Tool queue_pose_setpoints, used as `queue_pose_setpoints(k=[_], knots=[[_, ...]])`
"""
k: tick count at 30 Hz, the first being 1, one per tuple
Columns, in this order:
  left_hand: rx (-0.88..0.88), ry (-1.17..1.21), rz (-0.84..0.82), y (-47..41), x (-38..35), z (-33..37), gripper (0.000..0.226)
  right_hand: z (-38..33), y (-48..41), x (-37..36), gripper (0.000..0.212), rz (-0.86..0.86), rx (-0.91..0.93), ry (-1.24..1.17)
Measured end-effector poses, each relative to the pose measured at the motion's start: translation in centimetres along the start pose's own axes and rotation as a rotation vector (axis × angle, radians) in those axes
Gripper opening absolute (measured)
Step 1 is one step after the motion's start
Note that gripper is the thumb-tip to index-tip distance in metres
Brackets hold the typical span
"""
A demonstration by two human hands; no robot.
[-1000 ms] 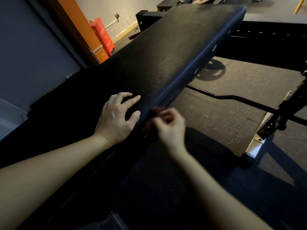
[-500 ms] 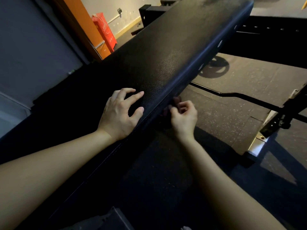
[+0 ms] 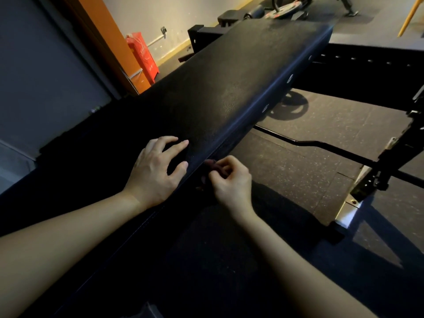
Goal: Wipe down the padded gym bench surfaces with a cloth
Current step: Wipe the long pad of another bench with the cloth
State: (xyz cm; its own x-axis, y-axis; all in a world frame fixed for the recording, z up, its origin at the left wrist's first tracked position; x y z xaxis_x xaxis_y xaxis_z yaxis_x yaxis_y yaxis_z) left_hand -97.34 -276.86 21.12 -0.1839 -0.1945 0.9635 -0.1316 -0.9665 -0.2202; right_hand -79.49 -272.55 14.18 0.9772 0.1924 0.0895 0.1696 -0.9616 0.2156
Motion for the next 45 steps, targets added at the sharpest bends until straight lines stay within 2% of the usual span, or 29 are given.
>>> queue_pose_setpoints(k=[2,4,6,8,10,12,15,17,19,24,28,33,34,36,38,39,41,44,45], knots=[[-0.002,-0.024,-0.049,-0.2,0.3,0.2,0.068,0.0,-3.0,2.1,0.014,0.066,-0.076,-0.032],[-0.008,-0.081,-0.083,-1.3,0.9,0.4,0.070,-0.2,-6.8,4.4,0.024,0.149,-0.145,-0.066],[-0.024,-0.127,-0.090,-3.3,1.1,1.2,0.070,-0.4,-9.4,6.2,0.037,0.207,-0.187,-0.117],[-0.055,-0.118,-0.071,-6.2,0.5,2.3,0.070,-0.2,-10.8,7.0,0.040,0.229,-0.213,-0.189],[-0.093,-0.098,-0.064,-9.7,-0.6,3.5,0.064,-0.1,-10.6,7.2,0.035,0.192,-0.216,-0.189],[-0.131,-0.094,-0.066,-13.3,-2.0,4.5,0.062,0.2,-9.8,7.3,0.030,0.077,-0.176,-0.127],[-0.182,-0.083,-0.066,-18.5,-3.4,5.2,0.065,0.2,-10.1,8.6,0.034,-0.090,-0.119,-0.044],[-0.214,-0.073,-0.074,-21.7,-4.2,5.3,0.063,-0.3,-11.8,10.1,0.042,-0.085,-0.120,-0.020],[-0.241,-0.055,-0.088,-24.8,-4.9,5.3,0.064,-0.9,-14.4,11.7,0.047,0.014,-0.168,-0.100],[-0.257,0.005,-0.077,-28.4,-7.3,5.0,0.066,-1.6,-20.1,13.4,0.023,0.175,-0.195,-0.293],[-0.247,0.047,-0.006,-28.1,-7.8,4.6,0.061,-2.1,-20.6,12.2,0.018,0.205,-0.141,-0.266],[-0.248,0.065,0.018,-28.1,-7.7,4.9,0.057,-0.7,-14.7,8.0,0.018,0.066,-0.083,-0.106],[-0.251,0.074,0.023,-28.1,-7.7,4.9,0.057,-0.8,-15.5,8.3,0.018,0.084,-0.061,-0.100],[-0.259,0.085,0.031,-28.1,-7.8,4.8,0.057,-1.4,-19.1,10.2,0.019,0.234,-0.024,-0.083],[-0.264,0.083,0.030,-28.2,-7.9,4.7,0.057,-2.4,-23.3,12.5,0.017,0.400,-0.052,-0.116],[-0.265,0.078,0.028,-28.2,-8.0,4.7,0.057,-2.7,-24.2,13.0,0.015,0.422,-0.063,-0.150],[-0.268,0.079,0.029,-28.2,-8.0,4.7,0.056,-2.7,-22.4,12.1,0.015,0.394,-0.041,-0.175],[-0.269,0.076,0.048,-28.3,-7.9,4.7,0.056,-2.0,-16.4,9.0,0.017,0.161,0.026,-0.117],[-0.267,0.074,0.048,-28.3,-7.9,4.8,0.056,-2.1,-15.9,8.9,0.016,0.132,0.050,-0.091]])
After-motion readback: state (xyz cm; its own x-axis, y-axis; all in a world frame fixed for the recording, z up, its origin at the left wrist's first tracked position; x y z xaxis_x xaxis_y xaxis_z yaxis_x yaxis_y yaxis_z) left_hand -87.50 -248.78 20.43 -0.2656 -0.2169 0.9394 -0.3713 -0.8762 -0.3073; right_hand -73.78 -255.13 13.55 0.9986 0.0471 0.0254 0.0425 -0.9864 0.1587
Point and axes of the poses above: each hand's wrist, its own y-axis away from the middle knuckle, its own x-axis out of the back of the hand, z = x × y, the point moved 4 cm from there along -y, towards the middle knuckle, and after that the axes turned 15 degrees about -x, right-handed, at the moved point
